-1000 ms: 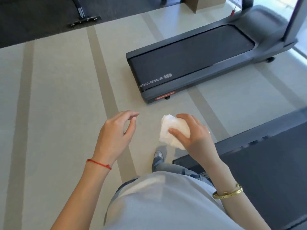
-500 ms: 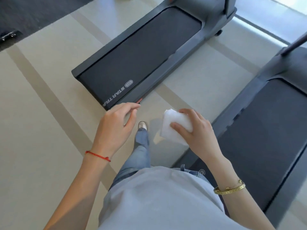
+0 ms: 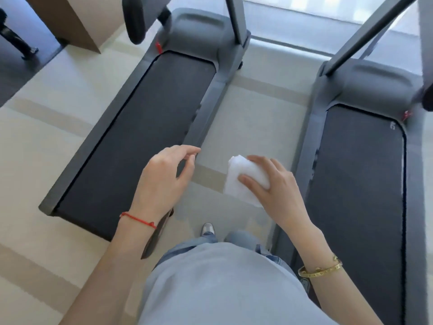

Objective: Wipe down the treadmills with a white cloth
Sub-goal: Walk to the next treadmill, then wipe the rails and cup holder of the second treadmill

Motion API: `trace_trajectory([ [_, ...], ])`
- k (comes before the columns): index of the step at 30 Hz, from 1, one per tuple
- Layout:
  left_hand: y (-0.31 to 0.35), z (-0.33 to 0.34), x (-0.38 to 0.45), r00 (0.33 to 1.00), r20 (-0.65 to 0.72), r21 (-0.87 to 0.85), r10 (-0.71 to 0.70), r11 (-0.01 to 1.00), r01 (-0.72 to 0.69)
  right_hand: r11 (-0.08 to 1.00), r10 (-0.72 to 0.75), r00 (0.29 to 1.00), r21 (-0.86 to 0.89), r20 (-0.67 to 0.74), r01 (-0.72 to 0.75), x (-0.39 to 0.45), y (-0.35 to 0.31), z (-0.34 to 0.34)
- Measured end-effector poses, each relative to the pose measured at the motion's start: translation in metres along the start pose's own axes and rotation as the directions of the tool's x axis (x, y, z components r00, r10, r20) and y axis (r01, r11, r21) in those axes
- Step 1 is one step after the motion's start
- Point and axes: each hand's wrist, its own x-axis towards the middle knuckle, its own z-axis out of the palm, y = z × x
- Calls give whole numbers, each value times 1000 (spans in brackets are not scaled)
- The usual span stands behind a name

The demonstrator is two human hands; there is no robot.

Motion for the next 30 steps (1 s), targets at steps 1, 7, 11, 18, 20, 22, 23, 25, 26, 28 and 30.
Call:
trace_trajectory([
  [1, -1, 1, 24, 999, 22, -2, 29, 1000, -29, 1000, 24, 999, 3, -28, -24, 14, 1, -3],
  [7, 10, 24, 142, 972, 140, -47, 187, 982, -182, 988, 155, 975, 25, -158, -153, 82, 16, -23],
  [11, 32, 57, 219, 937, 199, -96, 288, 957, -274, 970, 242, 942, 58, -232, -235, 134, 39, -47],
  [18, 106, 135, 358, 873, 213, -184, 439, 895, -405, 960, 277, 870, 89, -408, -265, 224, 90, -131],
  [20, 135, 155, 395, 842, 210, -221, 497, 863, -455, 958, 280, 837, 84, -471, -273, 247, 103, -159],
  [22, 169, 181, 434, 805, 217, -273, 552, 826, -493, 955, 279, 795, 66, -538, -290, 267, 119, -192],
  [23, 176, 185, 441, 795, 208, -274, 570, 814, -512, 959, 256, 795, 41, -550, -281, 271, 118, -198],
  [25, 199, 201, 466, 761, 212, -306, 614, 781, -545, 952, 250, 774, 3, -582, -306, 281, 126, -218],
  [26, 211, 208, 478, 738, 214, -326, 640, 759, -564, 948, 256, 755, 2, -604, -320, 286, 129, -228],
  [28, 236, 224, 501, 688, 204, -363, 697, 706, -607, 940, 266, 712, 10, -650, -341, 294, 135, -246],
  [30, 260, 239, 521, 640, 180, -404, 747, 650, -644, 931, 272, 663, 17, -697, -364, 299, 140, -261],
])
